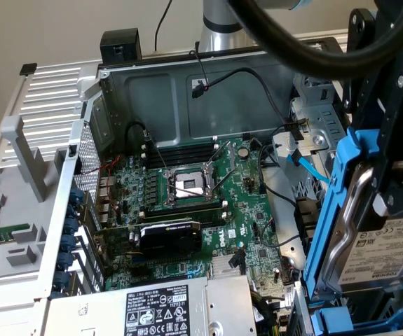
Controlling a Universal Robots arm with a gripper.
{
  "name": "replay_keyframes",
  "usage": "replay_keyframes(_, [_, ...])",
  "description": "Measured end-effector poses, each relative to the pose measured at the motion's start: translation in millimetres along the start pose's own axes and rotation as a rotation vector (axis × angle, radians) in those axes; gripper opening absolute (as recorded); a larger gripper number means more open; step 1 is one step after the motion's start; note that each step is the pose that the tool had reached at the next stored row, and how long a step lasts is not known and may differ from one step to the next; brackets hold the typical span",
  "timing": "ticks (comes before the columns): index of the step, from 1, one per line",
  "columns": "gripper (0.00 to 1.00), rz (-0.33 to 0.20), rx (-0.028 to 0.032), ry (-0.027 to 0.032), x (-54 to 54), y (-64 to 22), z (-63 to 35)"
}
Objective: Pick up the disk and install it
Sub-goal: 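Insert the disk into the insertion slot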
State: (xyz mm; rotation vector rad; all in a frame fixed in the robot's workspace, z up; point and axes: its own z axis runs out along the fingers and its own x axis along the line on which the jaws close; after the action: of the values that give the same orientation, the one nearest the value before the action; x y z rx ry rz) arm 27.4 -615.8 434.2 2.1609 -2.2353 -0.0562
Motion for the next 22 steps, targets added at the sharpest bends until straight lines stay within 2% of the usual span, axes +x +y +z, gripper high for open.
replay_keyframes(22, [0.37,0.000,0.0001,-0.0001,0.5,-0.6,5.1])
